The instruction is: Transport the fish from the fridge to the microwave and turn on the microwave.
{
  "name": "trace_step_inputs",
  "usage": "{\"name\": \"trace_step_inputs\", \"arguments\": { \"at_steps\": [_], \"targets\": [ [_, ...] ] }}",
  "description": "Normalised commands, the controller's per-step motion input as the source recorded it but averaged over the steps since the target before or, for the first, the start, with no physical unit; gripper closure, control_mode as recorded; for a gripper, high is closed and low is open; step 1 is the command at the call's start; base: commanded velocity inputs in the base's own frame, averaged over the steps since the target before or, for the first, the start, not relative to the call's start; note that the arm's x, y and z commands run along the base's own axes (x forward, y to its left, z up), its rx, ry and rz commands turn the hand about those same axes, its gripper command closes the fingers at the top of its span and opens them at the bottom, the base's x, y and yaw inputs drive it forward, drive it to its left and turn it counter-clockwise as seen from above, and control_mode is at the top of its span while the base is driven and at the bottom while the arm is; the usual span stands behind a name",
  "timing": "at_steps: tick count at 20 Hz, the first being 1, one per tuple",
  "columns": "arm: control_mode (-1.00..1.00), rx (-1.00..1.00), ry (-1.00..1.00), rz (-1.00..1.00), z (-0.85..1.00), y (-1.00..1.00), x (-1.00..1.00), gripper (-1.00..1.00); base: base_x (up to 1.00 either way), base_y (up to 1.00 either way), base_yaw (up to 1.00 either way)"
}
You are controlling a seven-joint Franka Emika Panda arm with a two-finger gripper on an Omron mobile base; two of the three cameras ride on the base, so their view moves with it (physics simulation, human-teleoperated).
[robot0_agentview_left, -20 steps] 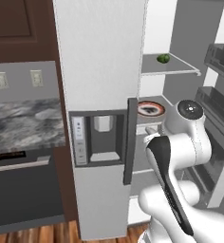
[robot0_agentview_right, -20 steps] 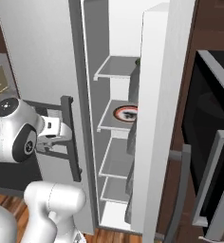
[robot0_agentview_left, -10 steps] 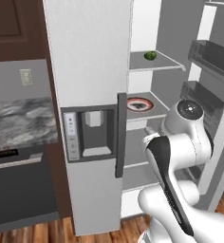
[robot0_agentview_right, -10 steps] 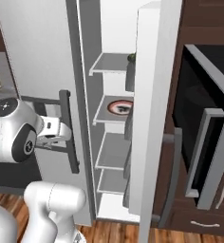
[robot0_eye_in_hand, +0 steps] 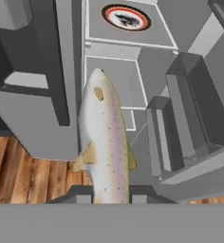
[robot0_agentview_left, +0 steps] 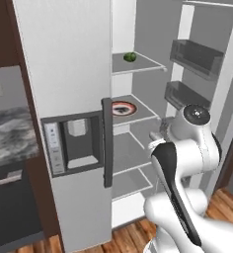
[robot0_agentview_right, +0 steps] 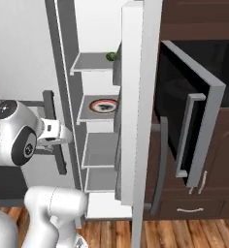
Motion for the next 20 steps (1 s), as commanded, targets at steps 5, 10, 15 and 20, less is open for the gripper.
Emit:
{"name": "trace_step_inputs", "arguments": {
  "at_steps": [5,10,15,20],
  "targets": [
    [1.0,0.0,0.0,0.0,0.0,0.0,0.0,1.0,-0.38,0.0,-0.35],
    [1.0,0.0,0.0,0.0,0.0,0.0,0.0,1.0,-0.53,0.0,-0.34],
    [1.0,0.0,0.0,0.0,0.0,0.0,0.0,1.0,-0.72,0.0,-0.31],
    [1.0,0.0,0.0,0.0,0.0,0.0,0.0,1.0,-0.7,0.0,-0.26]
  ]
}}
